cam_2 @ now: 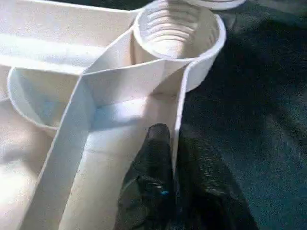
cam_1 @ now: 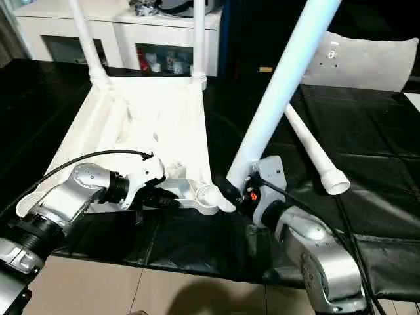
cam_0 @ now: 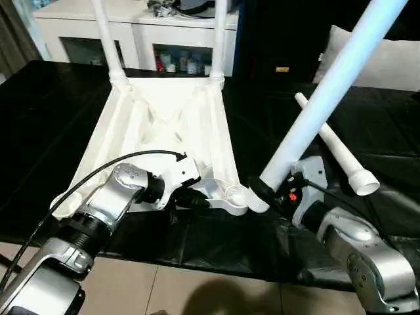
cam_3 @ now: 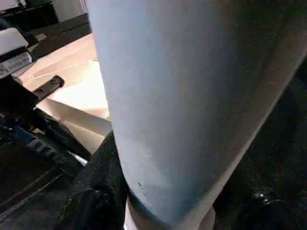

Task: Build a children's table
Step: Insert table leg to table base

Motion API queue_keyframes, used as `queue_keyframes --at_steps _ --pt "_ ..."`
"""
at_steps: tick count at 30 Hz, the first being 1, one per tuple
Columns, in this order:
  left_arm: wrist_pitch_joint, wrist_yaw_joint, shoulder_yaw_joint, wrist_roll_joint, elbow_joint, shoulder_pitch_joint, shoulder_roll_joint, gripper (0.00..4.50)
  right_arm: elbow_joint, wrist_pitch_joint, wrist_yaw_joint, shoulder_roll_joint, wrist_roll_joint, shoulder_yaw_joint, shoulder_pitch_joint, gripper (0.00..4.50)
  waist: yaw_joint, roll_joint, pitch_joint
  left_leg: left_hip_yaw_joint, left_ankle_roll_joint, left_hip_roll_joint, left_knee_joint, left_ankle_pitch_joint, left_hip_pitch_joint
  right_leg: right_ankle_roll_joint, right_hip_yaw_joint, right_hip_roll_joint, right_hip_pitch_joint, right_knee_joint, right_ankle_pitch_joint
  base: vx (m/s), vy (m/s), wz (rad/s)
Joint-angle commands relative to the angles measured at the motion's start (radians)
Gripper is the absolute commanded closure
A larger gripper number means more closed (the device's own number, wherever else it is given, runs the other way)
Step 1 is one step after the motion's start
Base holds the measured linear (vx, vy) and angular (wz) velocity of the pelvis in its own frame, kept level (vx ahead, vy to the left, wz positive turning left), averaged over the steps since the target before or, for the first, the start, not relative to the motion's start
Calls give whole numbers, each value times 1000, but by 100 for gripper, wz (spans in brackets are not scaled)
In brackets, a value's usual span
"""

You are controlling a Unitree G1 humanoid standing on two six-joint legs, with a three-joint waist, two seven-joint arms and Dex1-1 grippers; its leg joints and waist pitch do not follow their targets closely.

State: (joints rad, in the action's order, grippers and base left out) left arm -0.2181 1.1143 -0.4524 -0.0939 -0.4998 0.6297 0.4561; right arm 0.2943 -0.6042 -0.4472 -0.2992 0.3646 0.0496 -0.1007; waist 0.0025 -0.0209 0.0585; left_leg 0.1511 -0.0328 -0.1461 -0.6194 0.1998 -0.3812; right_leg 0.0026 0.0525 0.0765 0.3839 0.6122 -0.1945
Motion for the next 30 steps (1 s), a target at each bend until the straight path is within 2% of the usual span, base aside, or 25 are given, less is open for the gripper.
queue_keyframes --at_steps 1,4,6,9,11,13,14,18,21,23,24,30 --pt "19 -3 1 23 -25 14 2 448 0 1 -14 -9 12 6 -26 259 4 1 -64 -21 4 -75 91 199 12 -264 -51 77 -47 -63 -124 0 0 0" --pt "43 -1 -2 38 -33 13 3 450 -10 0 -26 -11 13 10 -41 259 2 7 -64 -18 16 -74 89 185 12 -270 -52 78 -47 -63 -120 0 0 0" --pt "97 6 -16 62 -36 7 13 450 -19 -7 -31 -7 17 11 -55 259 1 8 -63 -18 21 -74 88 185 12 -268 -52 78 -45 -66 -137 0 0 0" --pt "136 18 -22 75 -33 -1 21 450 -30 -11 -38 -9 11 21 -75 259 -1 4 -63 -18 10 -76 90 206 15 -262 -52 77 -43 -67 -170 0 0 0" --pt "163 27 -25 82 -9 -17 29 450 -39 -23 -62 -11 19 34 -97 259 -2 3 -64 -18 9 -77 90 201 15 -265 -52 76 -44 -64 -147 0 0 0" --pt "163 38 -17 71 20 -31 30 450 -47 -21 -66 -12 11 41 -107 259 -2 2 -65 -19 12 -77 89 191 15 -271 -52 77 -45 -60 -126 0 0 0" --pt "159 45 -12 62 39 -39 29 450 -56 -8 -65 -8 1 43 -114 259 0 5 -67 -16 15 -79 88 175 17 -278 -52 77 -43 -59 -99 0 0 0" --pt "151 69 -1 44 97 -64 33 450 -79 2 -84 -6 -5 65 -140 259 5 6 -67 -13 19 -77 86 152 16 -284 -51 76 -43 -56 -88 0 0 0" --pt "176 44 -1 65 99 -74 41 450 -97 -12 -99 0 11 72 -156 259 10 0 -66 -13 19 -78 87 164 18 -281 -51 76 -41 -56 -96 0 0 0" --pt "167 49 4 57 104 -79 42 450 -109 -16 -113 -5 9 83 -167 259 11 1 -66 -13 9 -77 88 176 18 -279 -52 75 -41 -56 -101 0 0 0" --pt "160 47 10 49 108 -83 40 450 -119 -13 -127 -10 6 93 -173 259 13 -6 -66 -14 6 -77 88 177 19 -280 -52 76 -42 -55 -99 0 0 0" --pt "122 84 20 35 149 -95 45 450 -169 -20 -171 -25 1 110 -195 259 13 2 -68 -13 13 -76 86 156 15 -286 -52 76 -46 -53 -75 0 0 0"
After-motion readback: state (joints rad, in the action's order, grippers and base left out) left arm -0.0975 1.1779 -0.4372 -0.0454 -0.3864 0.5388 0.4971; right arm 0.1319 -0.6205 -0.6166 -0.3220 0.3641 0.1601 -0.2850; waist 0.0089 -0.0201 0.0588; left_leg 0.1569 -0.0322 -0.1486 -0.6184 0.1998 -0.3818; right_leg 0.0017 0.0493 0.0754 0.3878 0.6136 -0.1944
